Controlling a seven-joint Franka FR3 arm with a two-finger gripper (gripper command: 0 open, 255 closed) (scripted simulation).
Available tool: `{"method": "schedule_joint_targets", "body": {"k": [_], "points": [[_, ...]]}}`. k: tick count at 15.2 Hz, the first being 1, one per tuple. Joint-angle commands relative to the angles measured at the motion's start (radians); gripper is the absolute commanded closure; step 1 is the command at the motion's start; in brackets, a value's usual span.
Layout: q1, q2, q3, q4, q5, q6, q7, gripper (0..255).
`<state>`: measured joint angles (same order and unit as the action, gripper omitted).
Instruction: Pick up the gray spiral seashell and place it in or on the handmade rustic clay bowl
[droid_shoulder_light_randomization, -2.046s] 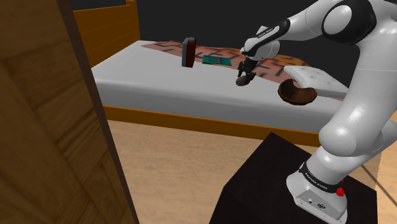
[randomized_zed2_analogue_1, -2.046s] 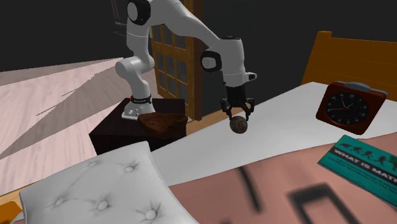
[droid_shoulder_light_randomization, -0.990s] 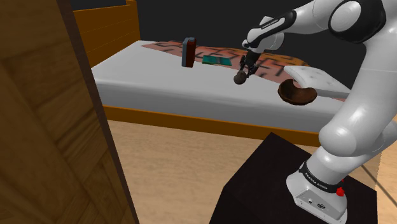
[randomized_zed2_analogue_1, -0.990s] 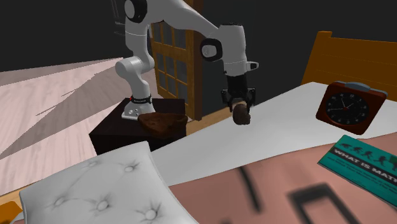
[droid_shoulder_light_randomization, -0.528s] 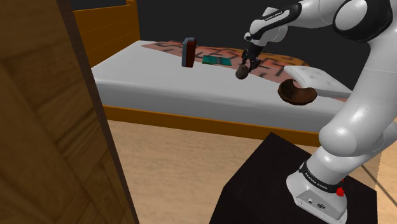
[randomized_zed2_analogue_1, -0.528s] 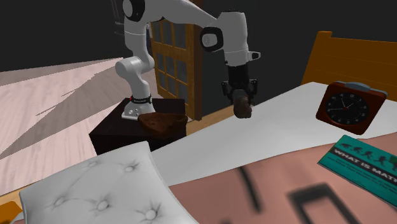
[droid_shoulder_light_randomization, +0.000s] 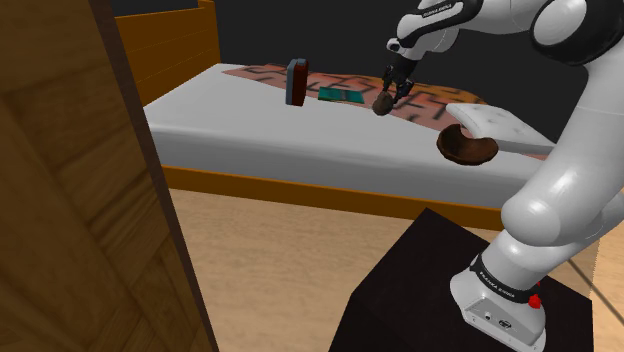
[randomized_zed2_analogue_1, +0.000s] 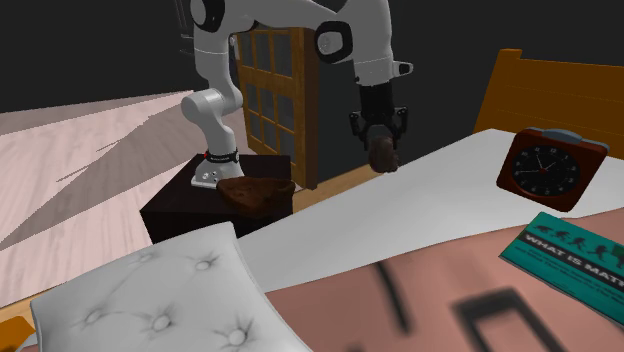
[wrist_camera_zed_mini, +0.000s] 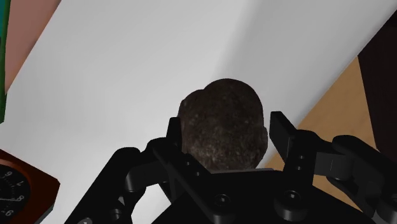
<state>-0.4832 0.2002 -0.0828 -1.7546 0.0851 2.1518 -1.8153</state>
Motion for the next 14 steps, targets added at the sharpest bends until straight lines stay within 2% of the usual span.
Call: {"method": "schedule_joint_targets", "body": {"k": [1,11,14], "points": [[0.0,-0.006,-0.001,0.02,-0.002,-0.026,0.001,255],[-0.001,-0.02,-0.002,0.127,-0.007,-0.146,0.01,255],[-0.024,-0.114,-0.02,0.01,-0.004,-0.126,-0.035,255]]}}
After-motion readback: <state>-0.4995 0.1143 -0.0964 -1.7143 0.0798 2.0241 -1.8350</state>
